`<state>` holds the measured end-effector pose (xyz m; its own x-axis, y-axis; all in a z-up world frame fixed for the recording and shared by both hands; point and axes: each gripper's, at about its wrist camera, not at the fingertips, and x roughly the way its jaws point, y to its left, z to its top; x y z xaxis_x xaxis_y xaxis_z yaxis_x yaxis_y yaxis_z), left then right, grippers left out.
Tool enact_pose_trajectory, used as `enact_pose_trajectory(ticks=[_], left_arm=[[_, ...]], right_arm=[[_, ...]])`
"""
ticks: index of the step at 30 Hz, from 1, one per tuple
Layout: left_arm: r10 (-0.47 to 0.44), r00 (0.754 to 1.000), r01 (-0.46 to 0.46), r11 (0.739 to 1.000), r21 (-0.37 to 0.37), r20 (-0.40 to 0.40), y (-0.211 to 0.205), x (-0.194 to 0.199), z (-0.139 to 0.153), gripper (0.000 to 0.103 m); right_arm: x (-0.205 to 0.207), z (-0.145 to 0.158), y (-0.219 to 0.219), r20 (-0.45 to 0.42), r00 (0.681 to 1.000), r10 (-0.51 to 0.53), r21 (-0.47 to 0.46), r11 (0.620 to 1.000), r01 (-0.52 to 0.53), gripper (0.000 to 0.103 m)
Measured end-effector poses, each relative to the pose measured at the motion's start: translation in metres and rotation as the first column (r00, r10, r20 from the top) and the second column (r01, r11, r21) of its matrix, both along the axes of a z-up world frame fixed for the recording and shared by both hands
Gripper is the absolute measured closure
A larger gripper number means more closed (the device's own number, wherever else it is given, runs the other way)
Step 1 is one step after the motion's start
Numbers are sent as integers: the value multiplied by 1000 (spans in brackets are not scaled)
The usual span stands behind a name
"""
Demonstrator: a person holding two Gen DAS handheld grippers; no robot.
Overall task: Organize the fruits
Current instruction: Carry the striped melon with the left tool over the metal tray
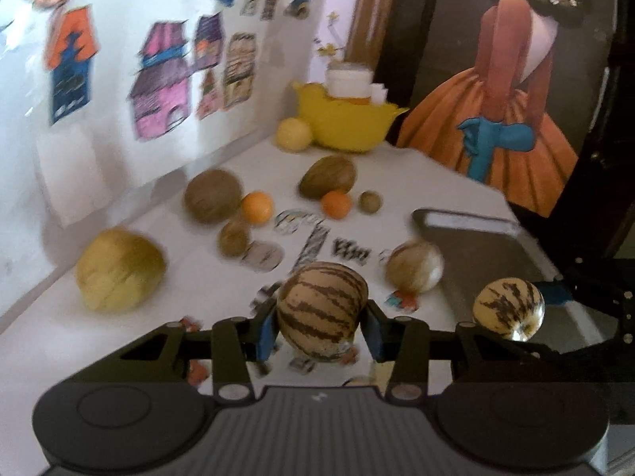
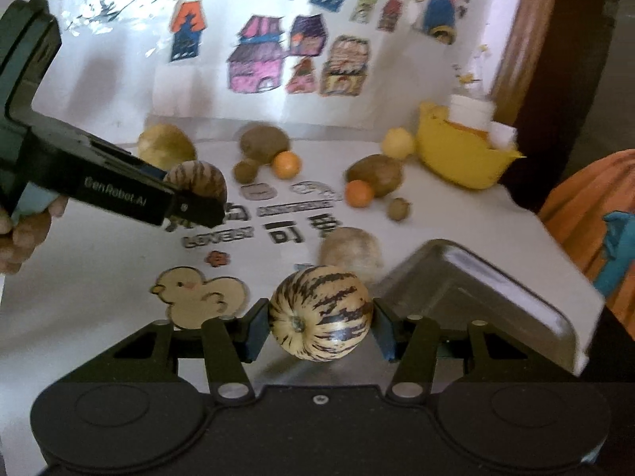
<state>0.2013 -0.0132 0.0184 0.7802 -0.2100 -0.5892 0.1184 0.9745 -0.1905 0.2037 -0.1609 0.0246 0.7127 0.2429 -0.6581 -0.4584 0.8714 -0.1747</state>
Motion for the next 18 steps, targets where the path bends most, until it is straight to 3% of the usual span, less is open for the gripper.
enact_pose_trajectory(ticks=[10, 18], left_arm=[[-205, 979, 206, 976, -77, 12, -58, 48, 29, 55], [-274, 962, 271, 954, -128, -1, -98, 93, 12, 55]], right_arm=[[13, 19, -73, 60, 987, -151, 3, 989, 151, 47], [41, 11, -116, 78, 965, -252, -21, 967, 254, 48]])
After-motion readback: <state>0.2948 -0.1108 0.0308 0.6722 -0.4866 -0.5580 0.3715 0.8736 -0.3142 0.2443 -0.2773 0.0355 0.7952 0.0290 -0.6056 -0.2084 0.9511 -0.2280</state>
